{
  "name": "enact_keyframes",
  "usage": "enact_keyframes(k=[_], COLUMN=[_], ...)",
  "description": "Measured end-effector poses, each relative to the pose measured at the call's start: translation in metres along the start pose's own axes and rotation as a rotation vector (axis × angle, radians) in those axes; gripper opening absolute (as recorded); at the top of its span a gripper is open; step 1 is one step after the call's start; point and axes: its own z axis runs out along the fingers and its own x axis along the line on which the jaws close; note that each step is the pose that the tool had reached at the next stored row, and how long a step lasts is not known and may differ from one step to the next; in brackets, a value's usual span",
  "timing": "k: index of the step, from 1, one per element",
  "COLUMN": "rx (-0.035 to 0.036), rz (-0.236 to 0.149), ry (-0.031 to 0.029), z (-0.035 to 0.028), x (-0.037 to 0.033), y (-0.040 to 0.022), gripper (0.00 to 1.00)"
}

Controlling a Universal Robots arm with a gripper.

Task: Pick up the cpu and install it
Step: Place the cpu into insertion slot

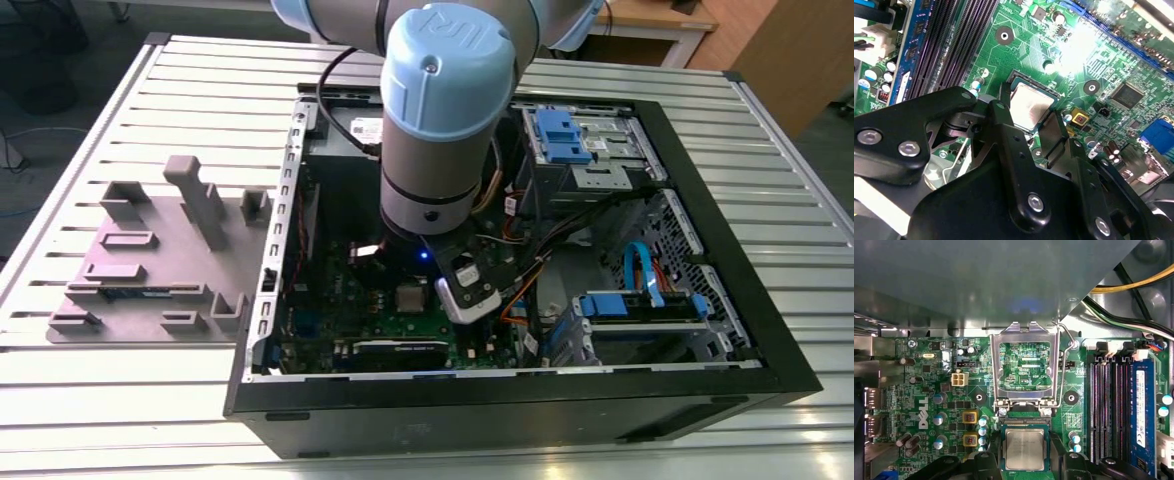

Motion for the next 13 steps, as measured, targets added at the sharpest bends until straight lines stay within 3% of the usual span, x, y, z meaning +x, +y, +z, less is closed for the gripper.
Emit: enact_keyframes(k=[13], rx=[-0.0034], rz=[0.0], ry=[0.0001], z=[0.0009], x=[-0.0013], y=[-0.0001], gripper=[0.47])
